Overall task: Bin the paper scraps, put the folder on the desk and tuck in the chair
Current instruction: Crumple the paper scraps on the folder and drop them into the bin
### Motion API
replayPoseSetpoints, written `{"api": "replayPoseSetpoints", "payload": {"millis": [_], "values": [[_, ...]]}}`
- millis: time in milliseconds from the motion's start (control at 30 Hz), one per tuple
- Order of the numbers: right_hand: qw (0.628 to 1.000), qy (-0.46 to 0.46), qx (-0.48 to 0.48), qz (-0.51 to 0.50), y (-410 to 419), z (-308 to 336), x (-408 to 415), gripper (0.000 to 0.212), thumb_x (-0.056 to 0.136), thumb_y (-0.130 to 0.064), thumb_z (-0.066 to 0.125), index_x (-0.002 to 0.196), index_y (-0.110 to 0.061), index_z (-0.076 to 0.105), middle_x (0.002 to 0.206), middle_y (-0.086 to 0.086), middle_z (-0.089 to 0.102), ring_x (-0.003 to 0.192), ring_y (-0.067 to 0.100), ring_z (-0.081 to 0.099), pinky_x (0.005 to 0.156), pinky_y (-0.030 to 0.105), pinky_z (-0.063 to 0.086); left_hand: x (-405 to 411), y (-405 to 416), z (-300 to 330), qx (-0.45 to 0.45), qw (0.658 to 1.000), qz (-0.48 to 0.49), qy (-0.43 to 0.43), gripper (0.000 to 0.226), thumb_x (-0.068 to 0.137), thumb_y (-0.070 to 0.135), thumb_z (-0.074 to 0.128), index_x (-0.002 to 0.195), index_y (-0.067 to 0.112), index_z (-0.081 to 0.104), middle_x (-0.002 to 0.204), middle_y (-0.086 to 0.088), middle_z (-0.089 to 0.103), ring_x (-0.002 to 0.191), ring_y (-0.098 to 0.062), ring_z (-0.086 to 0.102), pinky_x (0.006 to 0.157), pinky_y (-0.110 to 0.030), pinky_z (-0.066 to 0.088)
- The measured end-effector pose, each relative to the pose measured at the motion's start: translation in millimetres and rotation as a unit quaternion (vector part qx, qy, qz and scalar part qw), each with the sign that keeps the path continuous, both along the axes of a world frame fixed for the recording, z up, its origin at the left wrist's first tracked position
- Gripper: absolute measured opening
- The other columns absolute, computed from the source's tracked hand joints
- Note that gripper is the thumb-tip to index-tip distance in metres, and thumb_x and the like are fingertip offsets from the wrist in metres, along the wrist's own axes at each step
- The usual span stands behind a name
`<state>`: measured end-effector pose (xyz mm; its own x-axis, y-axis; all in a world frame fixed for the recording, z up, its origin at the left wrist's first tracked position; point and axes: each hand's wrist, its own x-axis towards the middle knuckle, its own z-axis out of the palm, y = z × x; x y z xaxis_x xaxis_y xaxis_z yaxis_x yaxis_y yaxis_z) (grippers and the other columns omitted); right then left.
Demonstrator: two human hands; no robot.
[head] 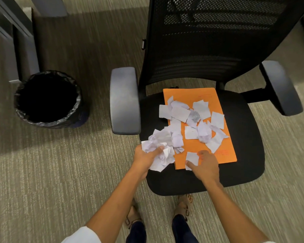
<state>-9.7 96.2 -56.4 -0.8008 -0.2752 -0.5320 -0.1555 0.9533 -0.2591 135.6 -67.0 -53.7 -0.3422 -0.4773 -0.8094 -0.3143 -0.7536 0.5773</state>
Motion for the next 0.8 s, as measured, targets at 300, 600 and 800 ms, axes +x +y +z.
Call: {"api": "replayPoseSetpoints", "payload": {"millis": [300, 600, 800], "values": [[1.0, -0.008, -0.012, -0.024, -7, -10, -14, 0.027, 0.086, -0.025, 0.076, 0.107, -0.012, 0.064, 0.093, 0.005, 0.065, 0.089, 0.024, 0.065, 0.083, 0.032, 0.05, 33, -9, -6, 0.019, 0.999, 0.019, -0.037, 0.048, 0.075, 0.016, 0.087, 0.115, 0.012, 0.061, 0.108, -0.01, 0.071, 0.097, -0.031, 0.071, 0.082, -0.052, 0.061], [0.988, 0.0, -0.141, -0.067, -15, 14, -21, 0.011, 0.09, -0.03, 0.072, 0.09, -0.021, 0.067, 0.107, 0.0, 0.065, 0.1, 0.02, 0.059, 0.091, 0.041, 0.052, 53, -10, -6, 0.009, 0.999, 0.02, -0.044, 0.055, 0.075, 0.015, 0.087, 0.122, 0.01, 0.058, 0.114, -0.011, 0.07, 0.101, -0.032, 0.069, 0.088, -0.054, 0.059], [0.969, -0.008, -0.246, 0.007, -70, 8, -13, 0.008, 0.088, -0.024, 0.074, 0.084, -0.02, 0.068, 0.095, -0.019, 0.058, 0.106, 0.014, 0.054, 0.094, 0.032, 0.043, 57, -9, -14, 0.015, 0.998, 0.01, -0.066, 0.061, 0.072, 0.021, 0.089, 0.123, 0.013, 0.056, 0.115, -0.009, 0.069, 0.102, -0.032, 0.068, 0.089, -0.055, 0.059]]}}
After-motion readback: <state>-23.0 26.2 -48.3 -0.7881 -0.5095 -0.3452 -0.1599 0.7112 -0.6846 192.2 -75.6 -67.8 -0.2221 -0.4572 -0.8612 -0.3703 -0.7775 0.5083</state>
